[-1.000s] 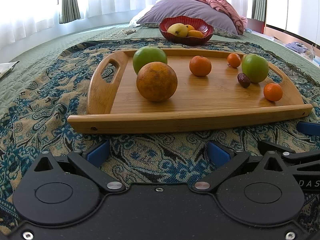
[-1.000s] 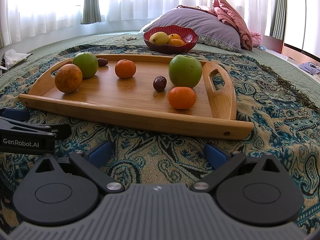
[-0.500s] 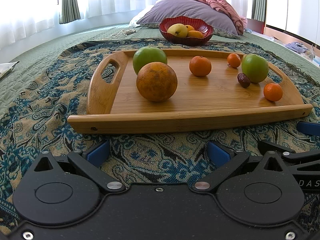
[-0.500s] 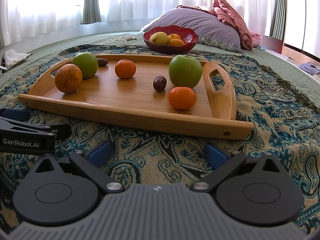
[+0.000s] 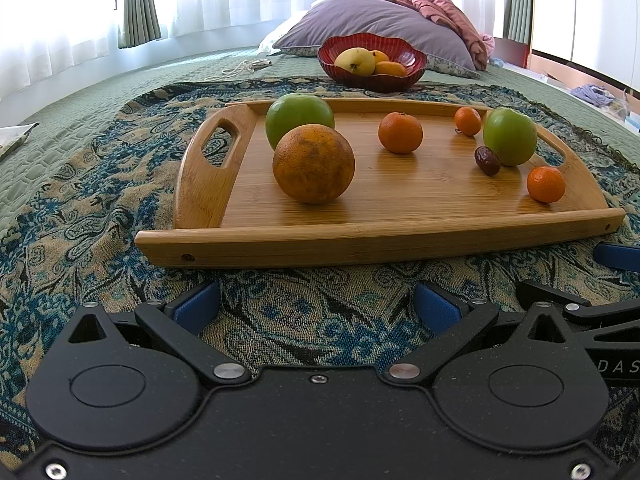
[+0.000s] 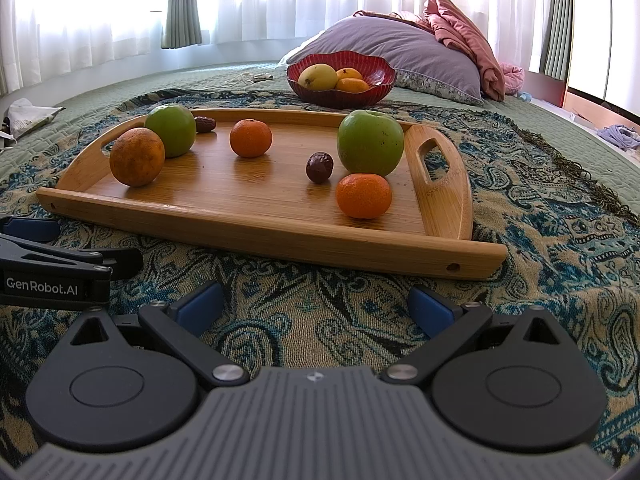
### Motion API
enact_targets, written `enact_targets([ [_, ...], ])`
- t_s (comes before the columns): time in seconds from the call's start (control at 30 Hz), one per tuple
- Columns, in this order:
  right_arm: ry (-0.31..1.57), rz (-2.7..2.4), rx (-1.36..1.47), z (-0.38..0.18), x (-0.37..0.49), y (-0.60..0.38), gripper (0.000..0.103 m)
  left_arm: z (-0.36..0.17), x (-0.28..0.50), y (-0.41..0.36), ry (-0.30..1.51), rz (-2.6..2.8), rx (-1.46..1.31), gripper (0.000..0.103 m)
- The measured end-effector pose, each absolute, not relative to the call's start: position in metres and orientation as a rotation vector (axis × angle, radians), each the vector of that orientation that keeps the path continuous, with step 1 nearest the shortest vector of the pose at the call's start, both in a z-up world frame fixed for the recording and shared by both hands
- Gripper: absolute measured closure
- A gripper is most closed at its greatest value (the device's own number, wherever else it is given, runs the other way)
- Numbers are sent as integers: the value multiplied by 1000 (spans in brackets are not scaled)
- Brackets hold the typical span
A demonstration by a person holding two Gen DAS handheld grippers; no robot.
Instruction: Organize fruits
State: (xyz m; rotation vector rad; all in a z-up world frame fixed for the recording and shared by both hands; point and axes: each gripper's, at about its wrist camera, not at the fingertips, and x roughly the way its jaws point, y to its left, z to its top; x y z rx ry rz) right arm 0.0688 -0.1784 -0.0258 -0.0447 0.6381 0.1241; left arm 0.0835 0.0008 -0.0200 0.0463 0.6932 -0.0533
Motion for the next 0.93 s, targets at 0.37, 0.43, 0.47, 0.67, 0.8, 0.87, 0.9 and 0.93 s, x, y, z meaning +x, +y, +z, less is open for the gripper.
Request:
enact_targets([
  [0.37,638,124,-45,-26,69,-179,0,-20,84,1,693,-53,46,0],
  [0.43,638,124,-44,-26,69,-179,0,-20,84,1,693,-53,46,0],
  [0.47,638,124,-45,-26,69,-179,0,-20,83,1,692,-53,46,0],
  [0.67,637,125,-44,-26,69,-179,0,-20,83,1,692,-53,46,0],
  [0.8,636,125,-44,-26,69,-179,0,-20,83,1,691,-53,46,0],
  [0.87,634,127,-41,-25,68,-179,0,-20,83,1,691,-53,47,0],
  [0.9,632,128,-39,-25,68,-180,0,-20,83,0,689,-52,47,0],
  [0.93,631,129,-37,-25,68,-180,0,-20,83,0,687,-51,48,0],
])
